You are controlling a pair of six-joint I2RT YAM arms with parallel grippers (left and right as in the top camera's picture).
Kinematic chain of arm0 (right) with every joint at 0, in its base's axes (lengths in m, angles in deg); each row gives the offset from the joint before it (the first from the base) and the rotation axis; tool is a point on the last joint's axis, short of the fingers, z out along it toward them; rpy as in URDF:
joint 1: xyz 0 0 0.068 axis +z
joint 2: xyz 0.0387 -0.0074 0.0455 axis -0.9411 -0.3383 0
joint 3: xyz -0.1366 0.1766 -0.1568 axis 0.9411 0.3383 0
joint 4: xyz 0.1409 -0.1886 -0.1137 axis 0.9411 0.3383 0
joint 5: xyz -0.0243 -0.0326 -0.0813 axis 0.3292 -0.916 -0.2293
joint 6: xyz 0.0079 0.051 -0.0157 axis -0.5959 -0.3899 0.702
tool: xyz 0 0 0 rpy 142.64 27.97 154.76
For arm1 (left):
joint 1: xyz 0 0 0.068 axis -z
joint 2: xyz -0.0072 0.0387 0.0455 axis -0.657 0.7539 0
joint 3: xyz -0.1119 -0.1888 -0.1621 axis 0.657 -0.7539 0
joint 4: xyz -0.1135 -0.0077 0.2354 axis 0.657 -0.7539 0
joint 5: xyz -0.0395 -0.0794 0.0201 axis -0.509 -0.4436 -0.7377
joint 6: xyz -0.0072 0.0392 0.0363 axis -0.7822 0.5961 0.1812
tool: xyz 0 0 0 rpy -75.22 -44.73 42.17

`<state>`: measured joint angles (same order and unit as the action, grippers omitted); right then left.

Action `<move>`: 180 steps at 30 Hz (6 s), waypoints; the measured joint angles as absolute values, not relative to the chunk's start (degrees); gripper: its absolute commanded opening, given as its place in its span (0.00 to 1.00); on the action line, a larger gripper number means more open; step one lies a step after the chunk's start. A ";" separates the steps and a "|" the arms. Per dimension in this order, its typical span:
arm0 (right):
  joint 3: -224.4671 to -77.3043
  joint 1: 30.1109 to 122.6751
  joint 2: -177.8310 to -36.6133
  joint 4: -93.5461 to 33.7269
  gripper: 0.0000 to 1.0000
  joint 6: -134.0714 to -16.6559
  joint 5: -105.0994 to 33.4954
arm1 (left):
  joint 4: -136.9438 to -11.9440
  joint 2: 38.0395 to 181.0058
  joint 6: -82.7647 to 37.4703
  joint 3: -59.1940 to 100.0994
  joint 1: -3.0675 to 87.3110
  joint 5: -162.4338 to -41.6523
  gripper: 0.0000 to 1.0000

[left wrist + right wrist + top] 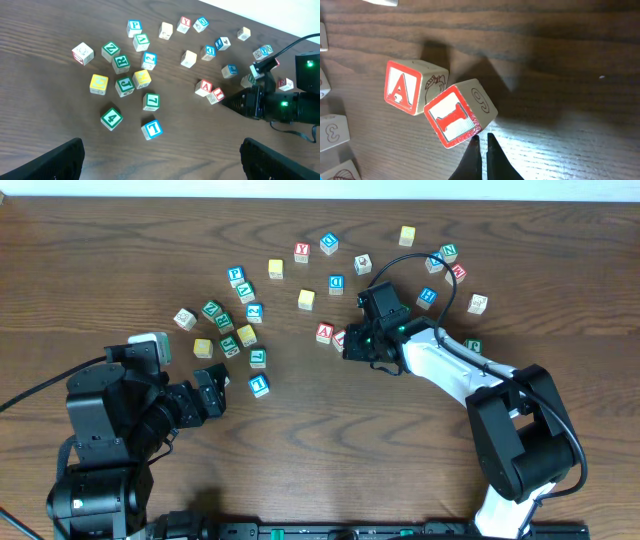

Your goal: Spell out AI2

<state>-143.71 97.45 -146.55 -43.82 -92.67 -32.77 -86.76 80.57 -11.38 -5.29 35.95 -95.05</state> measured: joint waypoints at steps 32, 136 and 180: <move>-143.71 97.45 -150.25 -53.70 0.02 -93.22 -34.30 | -86.78 80.57 -11.40 -5.29 35.95 -95.05 0.98; -156.45 99.09 -156.43 -47.95 0.01 -78.07 -32.69 | -86.78 80.57 -11.38 -5.29 35.95 -95.05 0.98; -156.49 99.03 -154.44 -38.34 0.01 -86.90 -36.21 | -86.78 80.57 -11.40 -5.29 35.95 -95.05 0.98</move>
<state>-156.49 99.03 -154.44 -38.34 -86.90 -36.21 -86.78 80.57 -11.40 -5.29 35.95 -95.05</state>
